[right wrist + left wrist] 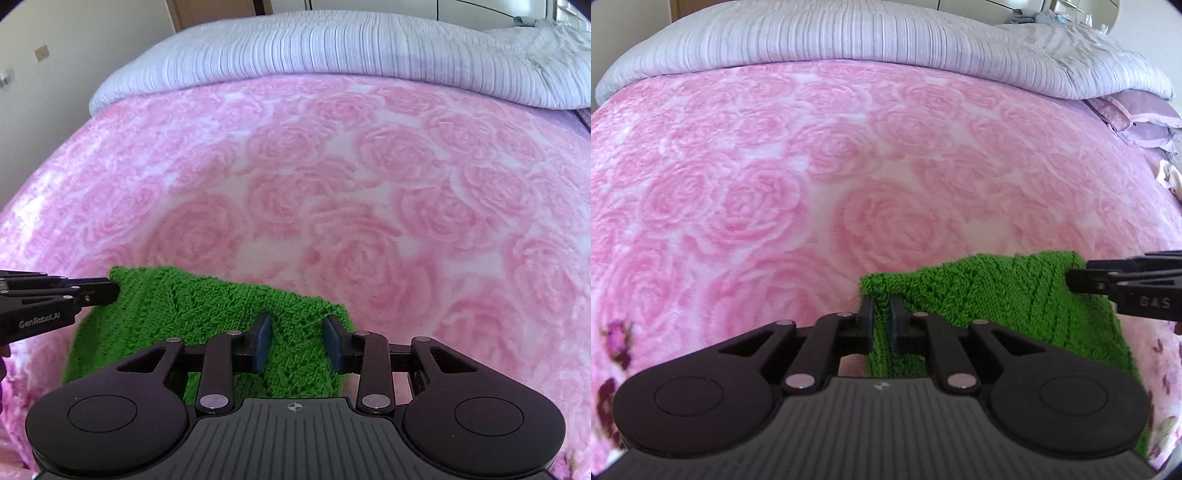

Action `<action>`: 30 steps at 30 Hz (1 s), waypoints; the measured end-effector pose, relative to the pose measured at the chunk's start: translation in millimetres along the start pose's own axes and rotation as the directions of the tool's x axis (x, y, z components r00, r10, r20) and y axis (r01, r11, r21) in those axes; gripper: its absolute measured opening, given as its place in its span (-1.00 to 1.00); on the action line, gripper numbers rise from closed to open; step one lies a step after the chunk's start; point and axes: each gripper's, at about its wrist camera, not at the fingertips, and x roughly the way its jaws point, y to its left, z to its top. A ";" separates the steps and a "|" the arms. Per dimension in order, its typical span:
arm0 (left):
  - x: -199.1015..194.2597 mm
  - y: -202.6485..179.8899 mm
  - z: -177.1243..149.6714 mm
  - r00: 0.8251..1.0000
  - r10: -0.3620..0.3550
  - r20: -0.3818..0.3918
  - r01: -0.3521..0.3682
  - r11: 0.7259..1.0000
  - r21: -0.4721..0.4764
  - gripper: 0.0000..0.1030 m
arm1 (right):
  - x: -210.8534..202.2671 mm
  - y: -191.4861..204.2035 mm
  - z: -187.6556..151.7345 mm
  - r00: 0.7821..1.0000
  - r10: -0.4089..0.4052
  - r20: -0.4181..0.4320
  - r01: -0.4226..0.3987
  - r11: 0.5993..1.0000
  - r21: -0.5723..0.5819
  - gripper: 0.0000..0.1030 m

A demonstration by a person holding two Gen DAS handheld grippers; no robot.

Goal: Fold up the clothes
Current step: 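Lay the folded sweater flat and open both grippers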

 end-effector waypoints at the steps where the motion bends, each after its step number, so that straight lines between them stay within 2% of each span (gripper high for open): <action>1: -7.5 -0.9 -0.8 1.000 0.006 0.001 -0.006 1.000 -0.001 -0.83 | -8.8 -1.5 -3.4 1.000 0.006 0.006 -0.006 1.000 0.012 -0.32; 3: -26.1 -4.8 -10.0 0.999 0.032 -0.002 -0.032 0.999 -0.005 -0.80 | -29.8 -3.7 -16.7 1.000 0.004 0.001 -0.004 0.999 0.048 -0.31; 6: -47.0 -15.4 -31.5 0.997 0.077 -0.029 -0.077 0.997 0.003 -0.59 | -56.4 -3.7 -43.8 1.000 -0.011 -0.021 0.013 0.995 0.097 -0.24; 7: -53.5 -19.1 -41.8 0.996 0.083 -0.038 -0.083 0.997 0.001 -0.57 | -63.9 -2.7 -55.1 0.999 -0.017 -0.029 0.020 0.993 0.112 -0.17; 10: -72.0 -27.8 -70.5 0.995 0.082 -0.061 -0.083 0.996 -0.030 -0.50 | -84.0 3.3 -88.8 0.999 -0.038 -0.034 0.042 0.987 0.153 -0.06; 13: -92.8 -37.9 -98.5 0.994 0.079 -0.074 -0.083 0.995 -0.053 -0.42 | -103.2 11.3 -113.9 0.999 -0.040 -0.035 0.045 0.984 0.172 -0.03; 18: -129.0 -61.3 -131.3 0.996 0.073 -0.056 -0.075 0.997 -0.037 -0.32 | -134.8 24.8 -150.8 0.999 -0.033 -0.032 0.038 0.981 0.192 -0.02; 21: -145.8 -76.5 -146.4 0.996 0.077 -0.043 -0.078 0.997 -0.006 -0.30 | -149.3 36.2 -167.3 0.998 -0.025 -0.054 0.033 0.988 0.151 -0.02; 30: -181.0 -103.3 -182.5 0.996 0.094 0.006 -0.094 0.994 0.048 -0.20 | -175.4 50.0 -213.8 0.998 -0.028 -0.053 0.035 0.990 0.133 -0.02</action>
